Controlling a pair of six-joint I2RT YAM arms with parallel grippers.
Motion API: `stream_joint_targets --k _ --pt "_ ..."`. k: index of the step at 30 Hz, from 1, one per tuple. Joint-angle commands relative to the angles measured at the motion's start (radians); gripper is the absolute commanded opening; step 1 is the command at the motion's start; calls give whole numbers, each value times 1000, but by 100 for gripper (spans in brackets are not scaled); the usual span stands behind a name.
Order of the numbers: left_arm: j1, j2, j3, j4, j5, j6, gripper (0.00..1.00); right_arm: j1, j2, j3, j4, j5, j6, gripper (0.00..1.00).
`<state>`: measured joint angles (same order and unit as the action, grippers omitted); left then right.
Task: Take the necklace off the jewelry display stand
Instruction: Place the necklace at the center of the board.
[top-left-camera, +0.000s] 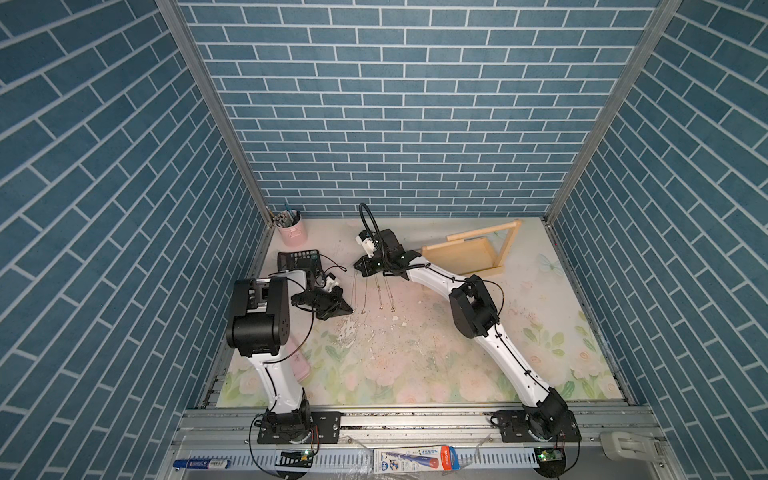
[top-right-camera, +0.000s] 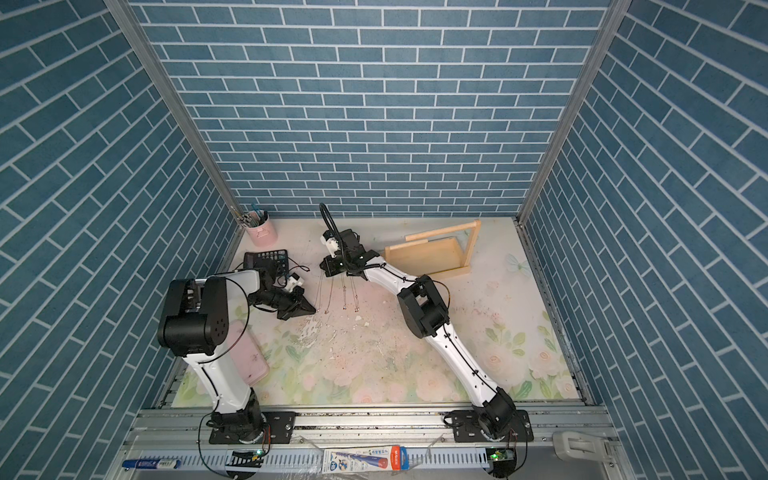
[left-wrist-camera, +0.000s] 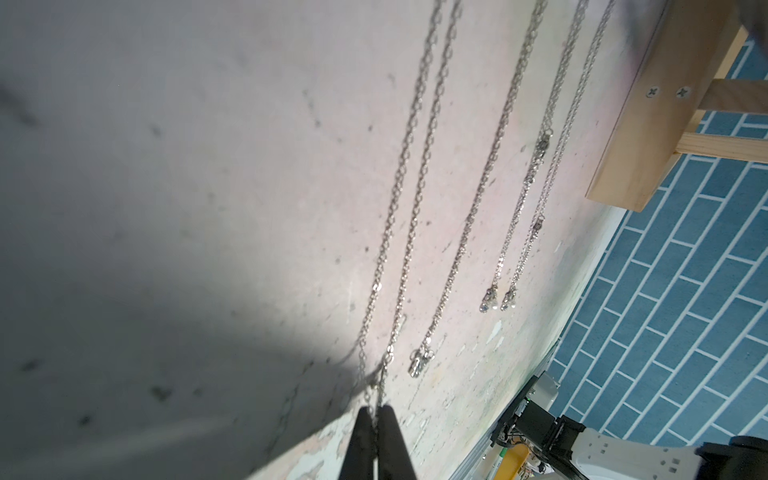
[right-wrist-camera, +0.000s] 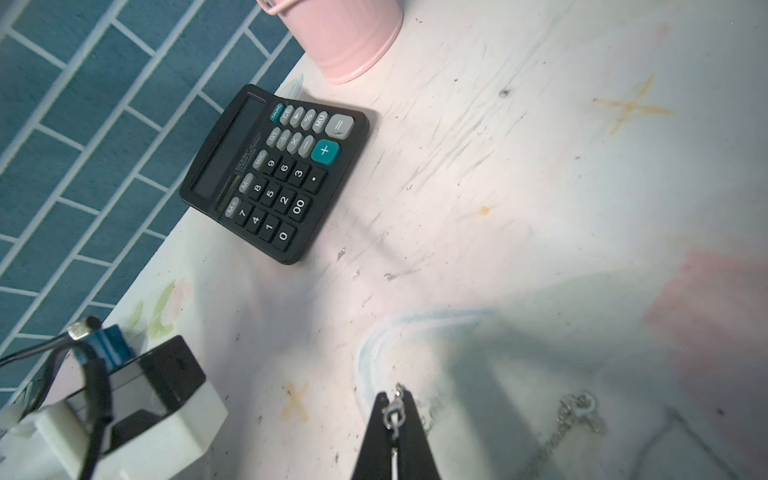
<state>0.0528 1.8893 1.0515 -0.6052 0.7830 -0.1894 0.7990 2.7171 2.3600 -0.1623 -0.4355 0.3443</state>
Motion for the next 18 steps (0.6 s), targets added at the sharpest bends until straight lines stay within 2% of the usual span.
stream_joint_targets --k 1,13,18 --pt "3 21 3 -30 -108 11 1 -3 -50 26 15 8 22 0" --pt "-7 12 7 -42 -174 5 10 -3 -36 47 5 6 21 0" --pt "-7 2 5 -38 -185 2 17 -3 -34 46 4 -2 21 0"
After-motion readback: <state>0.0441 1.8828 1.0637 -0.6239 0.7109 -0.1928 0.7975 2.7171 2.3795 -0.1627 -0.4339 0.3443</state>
